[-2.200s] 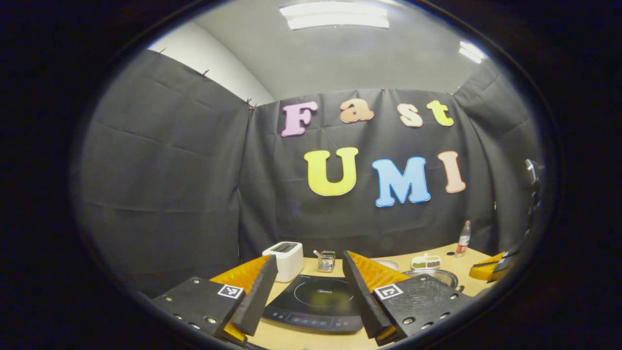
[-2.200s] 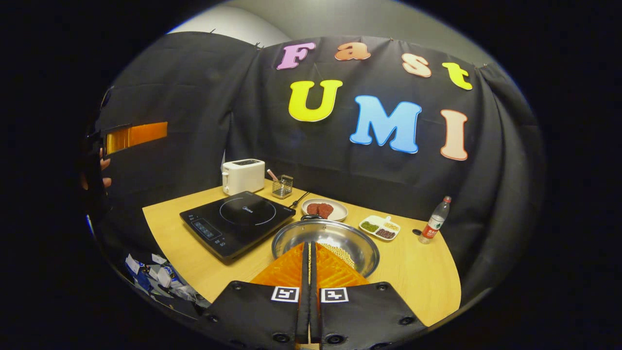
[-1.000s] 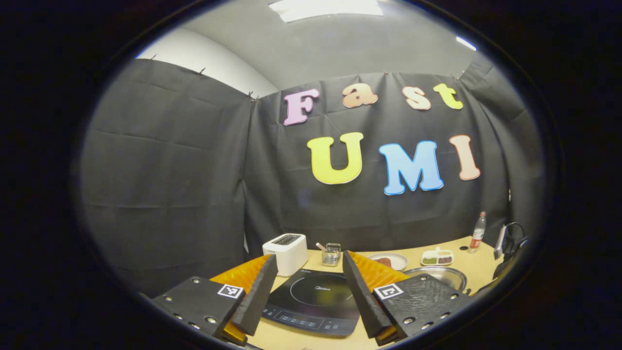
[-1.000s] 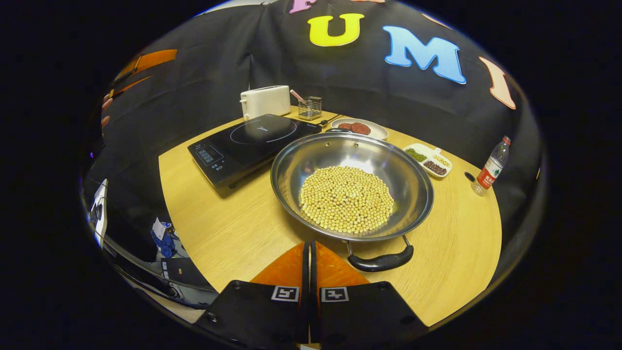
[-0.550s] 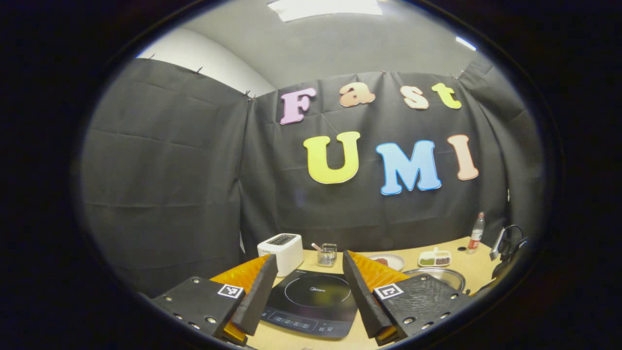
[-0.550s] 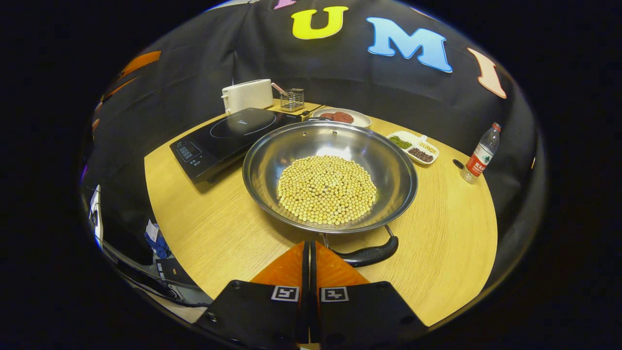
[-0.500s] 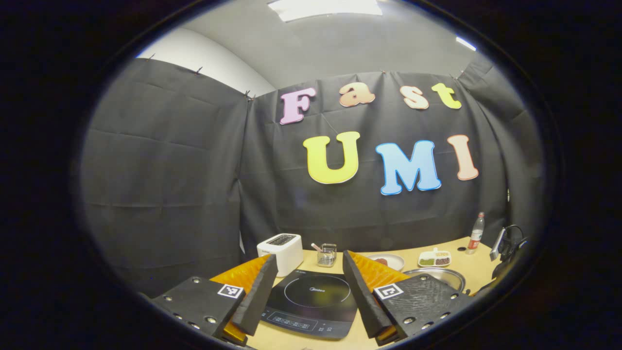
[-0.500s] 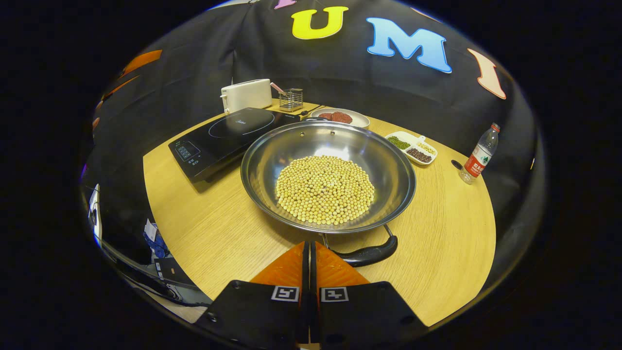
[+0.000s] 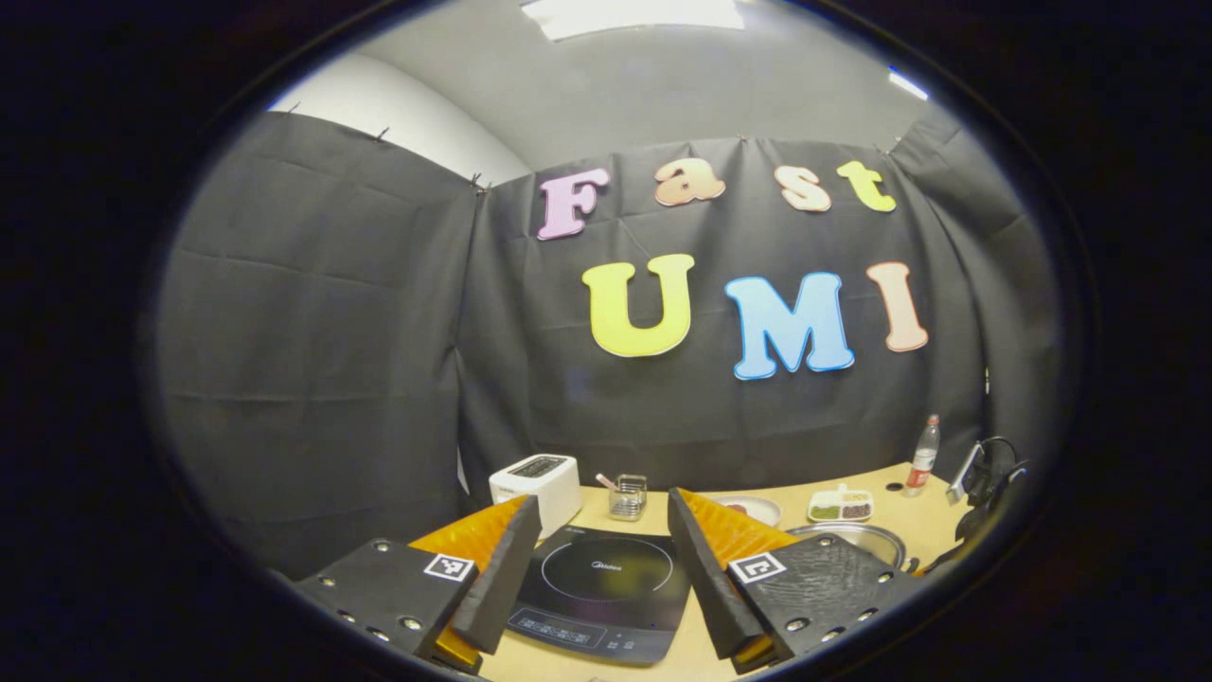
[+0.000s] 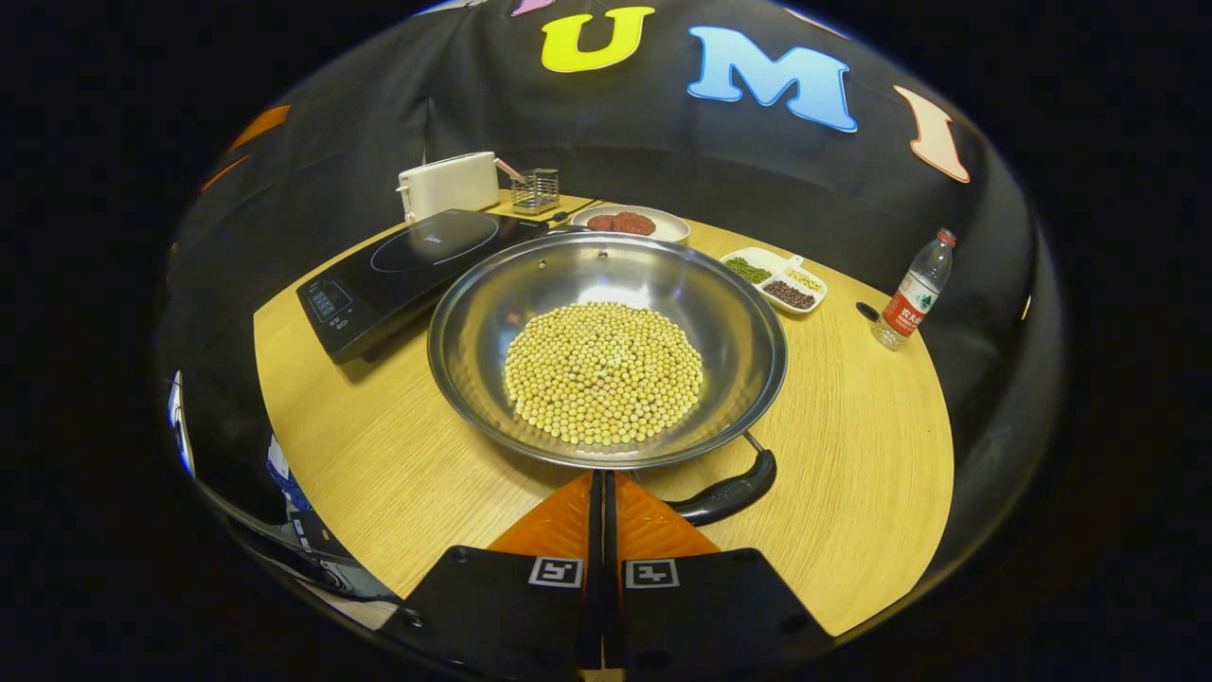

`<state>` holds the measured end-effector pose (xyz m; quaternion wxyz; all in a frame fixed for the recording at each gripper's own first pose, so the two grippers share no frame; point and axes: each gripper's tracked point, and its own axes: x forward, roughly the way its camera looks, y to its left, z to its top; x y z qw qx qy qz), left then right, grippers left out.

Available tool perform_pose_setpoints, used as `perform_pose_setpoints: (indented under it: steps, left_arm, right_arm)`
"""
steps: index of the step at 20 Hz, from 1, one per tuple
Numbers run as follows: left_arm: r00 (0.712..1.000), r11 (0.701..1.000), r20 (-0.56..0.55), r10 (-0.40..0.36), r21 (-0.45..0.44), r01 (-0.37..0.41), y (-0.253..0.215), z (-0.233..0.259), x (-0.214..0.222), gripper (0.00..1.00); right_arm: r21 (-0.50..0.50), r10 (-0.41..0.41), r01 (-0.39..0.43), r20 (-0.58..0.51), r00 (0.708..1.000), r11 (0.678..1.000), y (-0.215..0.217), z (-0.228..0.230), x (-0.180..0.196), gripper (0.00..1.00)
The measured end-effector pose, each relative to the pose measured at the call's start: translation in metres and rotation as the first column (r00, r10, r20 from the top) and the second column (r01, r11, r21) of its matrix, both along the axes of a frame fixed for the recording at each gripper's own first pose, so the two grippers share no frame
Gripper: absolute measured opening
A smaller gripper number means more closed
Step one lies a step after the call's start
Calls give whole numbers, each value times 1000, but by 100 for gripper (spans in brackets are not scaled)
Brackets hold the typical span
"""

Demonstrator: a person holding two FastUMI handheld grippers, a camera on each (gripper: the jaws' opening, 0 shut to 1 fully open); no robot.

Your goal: First push the handle of the pot to place it horizontally, then grasp the pot with both hands and set it on the induction cooktop.

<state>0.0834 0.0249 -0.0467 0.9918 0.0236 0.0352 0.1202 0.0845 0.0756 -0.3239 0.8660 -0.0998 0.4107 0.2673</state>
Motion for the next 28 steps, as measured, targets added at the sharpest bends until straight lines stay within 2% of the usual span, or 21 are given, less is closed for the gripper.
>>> perform_pose_setpoints:
  steps: [3,9,11,15,25,26,28]
  left_arm:
    - [1000,1000,-4,0,3,0,-1,-1,2,82]
    - [1000,1000,-14,7,0,-7,-5,-6,9,79]
    - [1000,1000,-16,9,5,-9,-8,-6,12,82]
    - [1000,1000,-16,11,12,-11,-17,-6,16,80]
    - [999,999,-20,48,27,-47,-36,-9,23,80]
    - [998,998,-22,53,28,-52,-38,-9,23,82]
    - [998,998,-24,63,33,-62,-44,-8,23,80]
  right_arm:
    - [-14,-9,9,3,1000,1000,-6,-1,8,2]
    - [-45,-9,10,17,1000,999,-21,-4,23,2]
    - [-49,-15,16,20,1000,999,-26,-6,29,2]
    - [-50,-36,37,22,999,998,-37,-7,42,2]
    - [-35,-64,65,30,997,997,-53,-11,73,2]
    - [-29,-69,70,31,997,997,-54,-12,75,2]
    - [-18,-76,76,30,997,997,-57,-14,82,2]
